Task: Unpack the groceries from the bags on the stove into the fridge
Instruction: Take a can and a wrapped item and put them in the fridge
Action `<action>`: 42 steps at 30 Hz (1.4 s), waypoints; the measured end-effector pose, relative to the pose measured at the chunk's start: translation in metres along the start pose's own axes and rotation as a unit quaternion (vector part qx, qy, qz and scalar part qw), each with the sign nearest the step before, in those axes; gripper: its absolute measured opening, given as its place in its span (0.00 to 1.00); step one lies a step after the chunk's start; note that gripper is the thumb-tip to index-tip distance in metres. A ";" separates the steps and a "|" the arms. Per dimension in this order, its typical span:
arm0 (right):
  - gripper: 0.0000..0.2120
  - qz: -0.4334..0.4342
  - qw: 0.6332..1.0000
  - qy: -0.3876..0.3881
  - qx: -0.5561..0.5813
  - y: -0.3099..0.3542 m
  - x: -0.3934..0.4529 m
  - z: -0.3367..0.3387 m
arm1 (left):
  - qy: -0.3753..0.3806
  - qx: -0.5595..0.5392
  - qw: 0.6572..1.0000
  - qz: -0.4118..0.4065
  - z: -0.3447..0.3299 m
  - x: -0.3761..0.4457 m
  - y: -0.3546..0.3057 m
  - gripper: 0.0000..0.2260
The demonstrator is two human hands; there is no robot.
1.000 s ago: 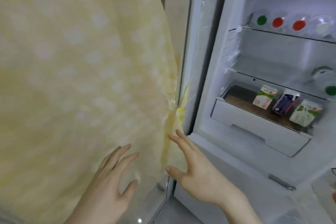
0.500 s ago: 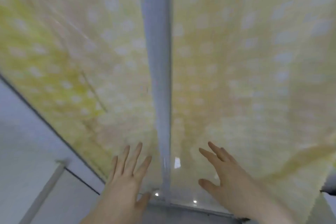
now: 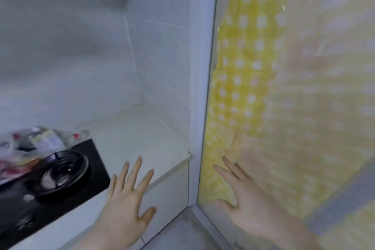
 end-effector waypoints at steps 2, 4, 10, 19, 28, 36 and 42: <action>0.37 0.037 0.999 0.008 -0.012 0.039 0.020 -0.013 | -0.017 -0.003 0.999 0.037 0.013 -0.025 0.036 0.39; 0.37 0.062 0.998 0.021 -0.018 0.075 0.039 -0.027 | -0.039 0.006 0.997 0.070 0.023 -0.045 0.069 0.38; 0.36 0.131 0.990 0.054 -0.013 0.175 0.083 -0.080 | -0.042 0.017 0.989 0.141 0.042 -0.098 0.151 0.40; 0.35 0.224 0.967 0.116 -0.042 0.289 0.131 -0.119 | -0.006 0.023 0.972 0.234 0.034 -0.154 0.242 0.40; 0.36 0.321 0.929 0.174 -0.063 0.370 0.217 -0.141 | -0.117 -0.005 0.939 0.325 0.047 -0.147 0.274 0.36; 0.36 0.357 0.907 0.210 -0.079 0.429 0.275 -0.163 | -0.116 0.002 0.927 0.357 0.046 -0.135 0.308 0.34; 0.36 0.358 0.908 0.201 -0.085 0.459 0.308 -0.179 | -0.097 -0.020 0.928 0.359 0.057 -0.125 0.353 0.34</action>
Point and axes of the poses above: each hand's wrist, its own x-axis towards the middle knuckle, its own z-axis out of the back of the hand, y = z × x, the point moved 3 cm from there along x, towards the middle knuckle, and after that the axes turned 14 degrees about -z, right-handed, at the moved point
